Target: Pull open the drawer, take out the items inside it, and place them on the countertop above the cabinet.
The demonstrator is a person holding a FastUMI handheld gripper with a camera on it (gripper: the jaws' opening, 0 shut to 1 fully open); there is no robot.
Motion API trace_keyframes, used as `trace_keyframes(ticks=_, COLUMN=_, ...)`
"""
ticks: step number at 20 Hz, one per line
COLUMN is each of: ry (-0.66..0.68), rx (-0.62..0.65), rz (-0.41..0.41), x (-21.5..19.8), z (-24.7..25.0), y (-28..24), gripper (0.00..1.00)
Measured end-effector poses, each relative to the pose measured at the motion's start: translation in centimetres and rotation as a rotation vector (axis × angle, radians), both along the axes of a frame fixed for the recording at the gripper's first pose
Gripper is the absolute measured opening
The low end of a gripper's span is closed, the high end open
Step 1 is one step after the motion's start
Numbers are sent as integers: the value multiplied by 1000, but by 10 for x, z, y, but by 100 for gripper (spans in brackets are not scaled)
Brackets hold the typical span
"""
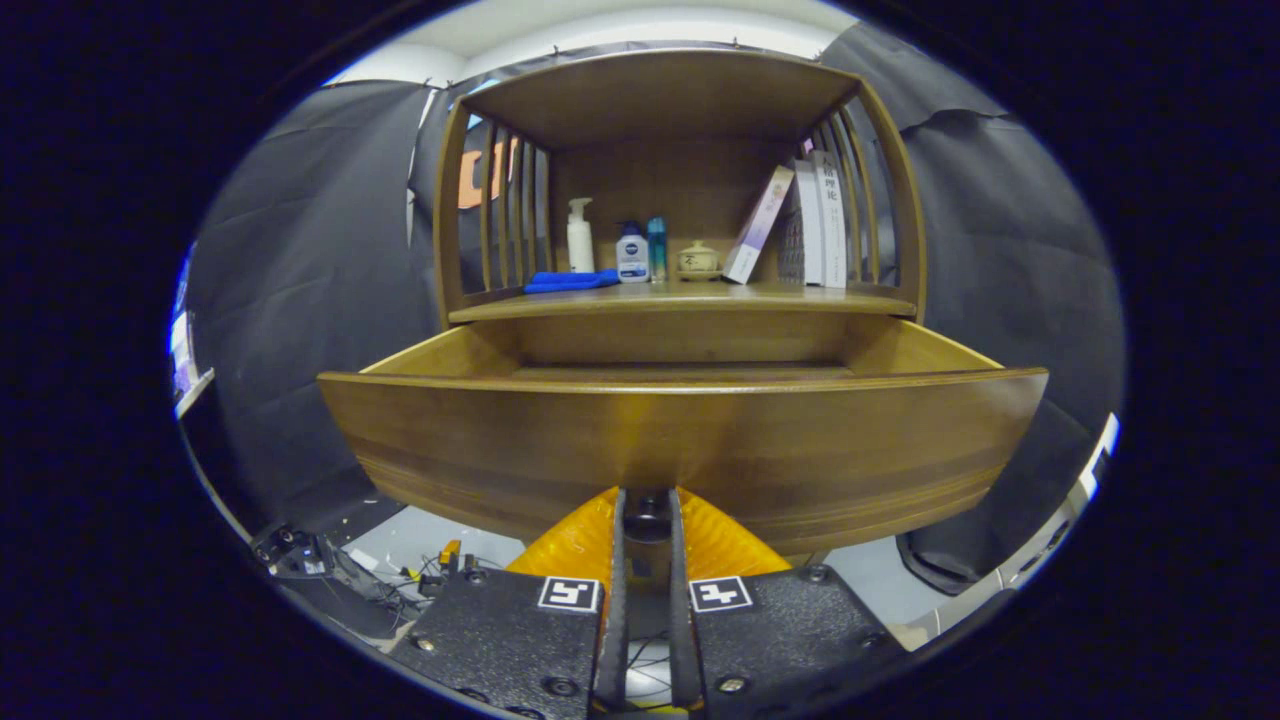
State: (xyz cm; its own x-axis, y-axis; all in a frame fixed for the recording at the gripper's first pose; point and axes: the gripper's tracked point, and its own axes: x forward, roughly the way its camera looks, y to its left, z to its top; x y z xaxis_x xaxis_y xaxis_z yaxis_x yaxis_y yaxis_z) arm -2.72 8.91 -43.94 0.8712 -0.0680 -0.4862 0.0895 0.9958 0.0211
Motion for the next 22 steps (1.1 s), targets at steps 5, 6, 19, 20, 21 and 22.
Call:
trace_keyframes(ticks=5, ry=41, rx=-11, rz=0, x=-6, z=1, y=2, gripper=20)
trace_keyframes(ticks=6, ry=60, rx=-18, rz=-6, x=-10, z=1, y=0, gripper=26)
trace_keyframes(ticks=19, ry=76, rx=86, rz=135, x=15, z=104, y=23, gripper=83)
trace_keyframes(ticks=20, ry=79, rx=79, rz=134, x=23, z=109, y=19, gripper=83)
trace_keyframes(ticks=21, ry=86, rx=69, rz=131, x=33, z=112, y=13, gripper=83)
trace_keyframes(ticks=22, ry=103, rx=52, rz=130, x=43, z=111, y=8, gripper=83)
